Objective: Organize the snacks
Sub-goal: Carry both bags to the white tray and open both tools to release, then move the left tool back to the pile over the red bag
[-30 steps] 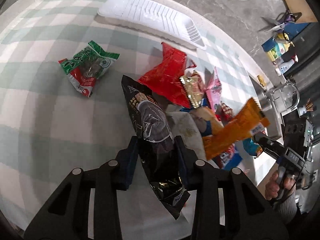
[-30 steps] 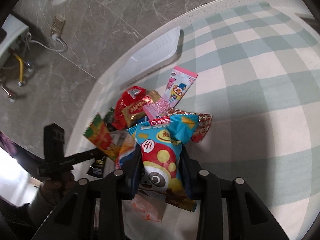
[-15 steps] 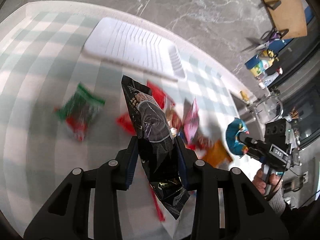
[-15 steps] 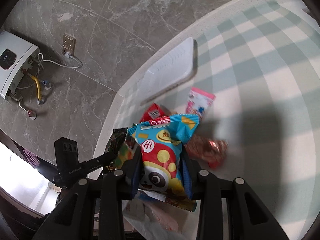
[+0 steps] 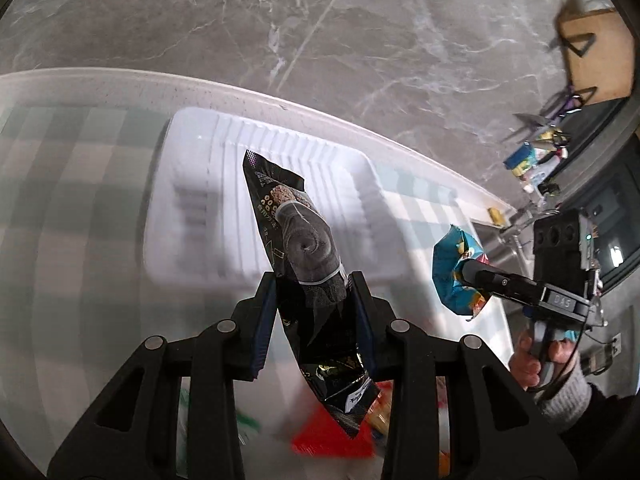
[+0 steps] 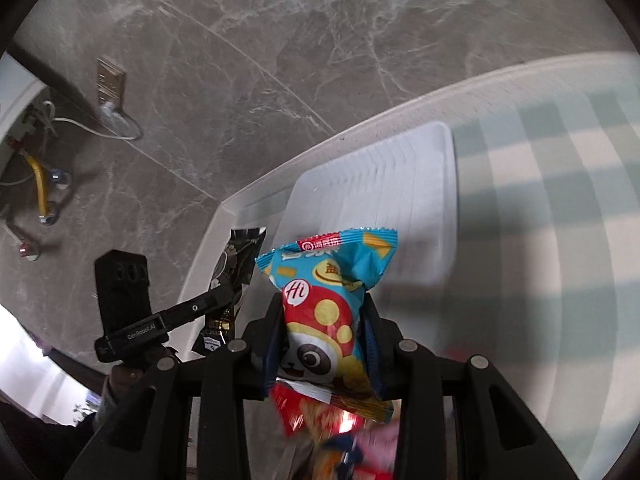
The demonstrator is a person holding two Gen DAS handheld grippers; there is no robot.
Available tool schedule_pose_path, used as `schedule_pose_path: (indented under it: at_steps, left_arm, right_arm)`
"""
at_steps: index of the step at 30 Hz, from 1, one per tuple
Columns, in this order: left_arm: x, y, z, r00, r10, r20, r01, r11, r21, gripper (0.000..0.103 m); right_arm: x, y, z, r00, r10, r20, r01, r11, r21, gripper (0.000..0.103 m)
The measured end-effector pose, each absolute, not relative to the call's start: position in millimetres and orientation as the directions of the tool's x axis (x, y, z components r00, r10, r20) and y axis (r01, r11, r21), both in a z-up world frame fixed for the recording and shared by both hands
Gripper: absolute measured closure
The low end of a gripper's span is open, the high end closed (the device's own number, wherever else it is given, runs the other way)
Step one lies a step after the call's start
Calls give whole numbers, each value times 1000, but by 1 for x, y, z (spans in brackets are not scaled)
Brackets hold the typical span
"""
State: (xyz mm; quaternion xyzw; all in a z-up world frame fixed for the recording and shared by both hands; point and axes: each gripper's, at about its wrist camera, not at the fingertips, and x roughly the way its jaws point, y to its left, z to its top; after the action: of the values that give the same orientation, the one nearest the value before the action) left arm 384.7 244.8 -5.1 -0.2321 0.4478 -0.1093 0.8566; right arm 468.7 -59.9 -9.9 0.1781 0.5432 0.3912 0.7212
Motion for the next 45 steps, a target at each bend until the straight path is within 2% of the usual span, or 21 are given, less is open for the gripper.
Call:
schedule_pose_path:
  at_steps: [10, 14, 18, 24, 27, 34, 45]
  left_arm:
    - [467, 257, -40, 540, -321, -778, -31, 916, -399, 69]
    - [478, 261, -51, 548, -278, -789, -48, 931, -362, 69]
    - [482, 270, -49, 565, -263, -782, -72, 928, -365, 69]
    - [446, 263, -25, 606, -227, -762, -59, 943, -328, 66]
    - [421, 255, -15, 611, -221, -760, -32, 952, -303, 64]
    - [360, 210, -19, 537, -286, -793, 92, 955, -282, 61]
    - [304, 138, -42, 432, -293, -853, 258, 947, -194, 61]
  right_arm:
    - [535, -9, -57, 91, 660, -745, -371, 717, 590, 64]
    - [546, 1, -66, 117, 596, -795, -400, 761, 511, 62]
    - [547, -1, -63, 149, 577, -803, -417, 773, 478, 61]
    - [525, -24, -39, 184, 602, -777, -428, 761, 488, 57]
    - [503, -41, -22, 201, 614, -763, -443, 752, 488, 51]
    - [432, -71, 9, 221, 619, -753, -495, 737, 460, 45]
    - [327, -118, -8, 163, 536, -828, -520, 760, 390, 42]
